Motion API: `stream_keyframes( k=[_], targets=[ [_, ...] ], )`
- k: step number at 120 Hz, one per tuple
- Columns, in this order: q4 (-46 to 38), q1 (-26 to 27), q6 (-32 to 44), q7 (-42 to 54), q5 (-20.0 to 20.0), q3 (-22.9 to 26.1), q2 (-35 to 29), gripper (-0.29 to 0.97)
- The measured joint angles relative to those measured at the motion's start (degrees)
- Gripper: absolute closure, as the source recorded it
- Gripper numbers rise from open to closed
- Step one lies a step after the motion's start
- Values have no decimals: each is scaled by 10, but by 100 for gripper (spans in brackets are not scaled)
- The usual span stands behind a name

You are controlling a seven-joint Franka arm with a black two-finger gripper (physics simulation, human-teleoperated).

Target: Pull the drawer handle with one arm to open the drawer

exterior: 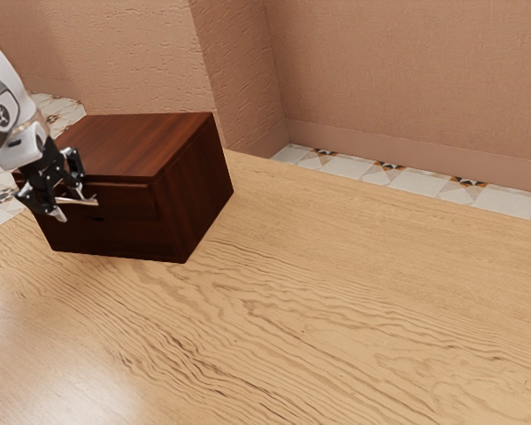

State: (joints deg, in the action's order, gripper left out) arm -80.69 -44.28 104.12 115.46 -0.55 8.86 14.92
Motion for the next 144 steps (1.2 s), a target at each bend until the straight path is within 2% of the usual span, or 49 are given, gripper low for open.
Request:
stream_keyframes(
  k=[10, 37, 60, 89, 111, 123, 144],
  targets=[
    [-12, -1, 1, 0, 0, 0, -10, 42],
    [-56, 1, 8, -1, 2, 0, -46, 43],
    [-86, -4, 15, -3, 4, 1, -67, 35],
    [-113, -8, 25, -7, 6, 1, -87, 40],
    [-147, -14, 30, -11, 7, 1, -114, 39],
    [-171, -19, 33, -13, 8, 1, -137, 43],
    [-225, -31, 42, -16, 9, 4, -177, 40]
  ],
)
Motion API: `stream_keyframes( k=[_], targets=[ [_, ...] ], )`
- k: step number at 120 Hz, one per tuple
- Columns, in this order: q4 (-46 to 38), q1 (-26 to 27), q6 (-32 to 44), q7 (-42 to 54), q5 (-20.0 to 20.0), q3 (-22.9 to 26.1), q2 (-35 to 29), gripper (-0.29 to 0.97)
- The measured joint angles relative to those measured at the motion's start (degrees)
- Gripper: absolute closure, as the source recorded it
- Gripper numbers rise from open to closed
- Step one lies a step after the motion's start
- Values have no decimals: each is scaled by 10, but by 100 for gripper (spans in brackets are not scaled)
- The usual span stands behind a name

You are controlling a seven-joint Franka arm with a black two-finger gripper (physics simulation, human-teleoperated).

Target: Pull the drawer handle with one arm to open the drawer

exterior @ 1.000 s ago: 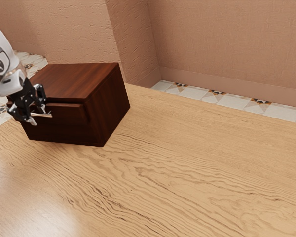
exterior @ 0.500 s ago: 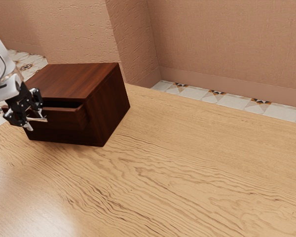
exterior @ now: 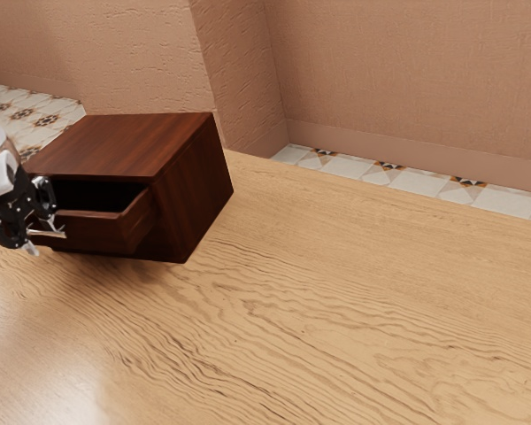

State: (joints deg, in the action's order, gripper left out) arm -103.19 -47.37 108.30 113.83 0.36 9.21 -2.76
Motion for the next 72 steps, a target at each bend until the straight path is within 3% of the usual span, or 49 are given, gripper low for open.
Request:
stream_keyframes(
  k=[11, 19, 28, 41, 52, 72],
  targets=[
    [-36, -8, 3, -2, 1, 1, -40, 47],
    [-73, -16, 4, -3, 3, 3, -85, 62],
    [-81, 51, -1, -5, 12, -2, -168, 45],
    [33, 84, -62, -26, 48, 7, -220, 25],
    [124, 163, -140, -83, 41, -1, -153, 16],
    [342, 396, -302, -244, 6, -83, -3, 7]
  ],
)
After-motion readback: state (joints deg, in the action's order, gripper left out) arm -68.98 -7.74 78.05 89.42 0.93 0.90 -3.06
